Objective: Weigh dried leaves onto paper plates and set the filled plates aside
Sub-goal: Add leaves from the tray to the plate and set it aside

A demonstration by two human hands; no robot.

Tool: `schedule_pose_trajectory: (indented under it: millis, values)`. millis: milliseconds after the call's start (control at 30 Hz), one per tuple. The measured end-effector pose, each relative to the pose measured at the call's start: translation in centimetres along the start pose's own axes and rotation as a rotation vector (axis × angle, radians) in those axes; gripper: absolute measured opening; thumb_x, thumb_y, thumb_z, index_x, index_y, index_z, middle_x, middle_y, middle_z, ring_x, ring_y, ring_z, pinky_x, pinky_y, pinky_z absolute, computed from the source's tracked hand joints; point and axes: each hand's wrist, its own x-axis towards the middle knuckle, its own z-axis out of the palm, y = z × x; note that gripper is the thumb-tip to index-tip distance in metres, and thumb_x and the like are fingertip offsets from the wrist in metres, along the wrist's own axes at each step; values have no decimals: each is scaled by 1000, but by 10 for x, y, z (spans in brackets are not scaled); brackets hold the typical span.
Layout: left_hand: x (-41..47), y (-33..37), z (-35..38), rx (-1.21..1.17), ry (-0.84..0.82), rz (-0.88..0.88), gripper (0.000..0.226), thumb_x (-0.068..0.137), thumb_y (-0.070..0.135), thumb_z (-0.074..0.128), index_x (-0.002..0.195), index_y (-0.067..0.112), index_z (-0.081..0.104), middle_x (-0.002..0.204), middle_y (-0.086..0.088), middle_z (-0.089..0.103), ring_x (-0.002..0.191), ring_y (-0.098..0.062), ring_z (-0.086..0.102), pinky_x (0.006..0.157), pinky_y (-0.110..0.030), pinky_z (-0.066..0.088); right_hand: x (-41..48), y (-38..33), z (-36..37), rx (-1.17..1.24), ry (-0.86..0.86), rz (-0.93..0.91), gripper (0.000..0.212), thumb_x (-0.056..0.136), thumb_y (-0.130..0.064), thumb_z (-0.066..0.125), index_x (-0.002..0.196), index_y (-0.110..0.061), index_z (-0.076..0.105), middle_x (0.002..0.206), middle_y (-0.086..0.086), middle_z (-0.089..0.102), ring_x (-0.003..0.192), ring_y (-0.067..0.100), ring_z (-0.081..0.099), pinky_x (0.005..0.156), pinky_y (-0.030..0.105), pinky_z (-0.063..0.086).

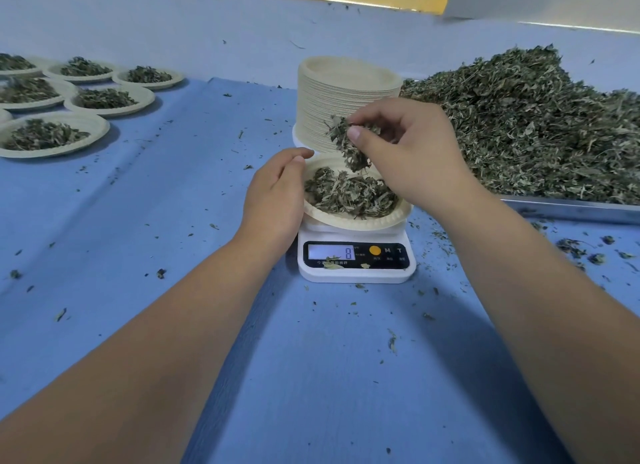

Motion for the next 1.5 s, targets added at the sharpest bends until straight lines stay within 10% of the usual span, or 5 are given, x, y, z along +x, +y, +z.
schedule_pose_trajectory:
  millis: [433,600,800,1233,1500]
  values:
    - [-3,-1,0,91,-14,85,29,106,27,46,119,33,70,98,32,63,85,31,49,71,6,32,-7,6,-4,-39,15,22,15,89,-16,73,101,-24,77,81,-15,69,70,2,58,78,23,52]
    - [-9,11,-1,191,-43,195,44,92,34,59,136,40,60,156,18,46,147,7,28,117,-19,26,-10,6,-3,-49,-33,-39,16,88,-18,73,102,-25,77,81,-21,67,70,-2,59,75,16,46]
    - [-22,21,3,348,-45,406,57,88,27,68,143,34,56,145,24,45,150,-5,34,128,-34,9,-20,6,2,-146,-67,-201,17,89,-13,72,104,-18,77,84,-28,62,73,-14,56,73,3,36]
    - [-17,15,4,346,77,454,20,92,30,68,109,24,77,106,15,74,103,-5,63,106,-47,47,-17,1,-2,93,-37,-69,11,87,-9,73,95,-16,77,85,-4,74,79,19,68,77,37,58]
    - [-11,9,4,367,-52,322,31,96,33,64,125,31,73,143,13,61,144,-4,42,122,-33,32,-11,14,-15,182,97,16,12,89,-7,73,99,-14,74,94,7,74,88,30,69,81,44,58]
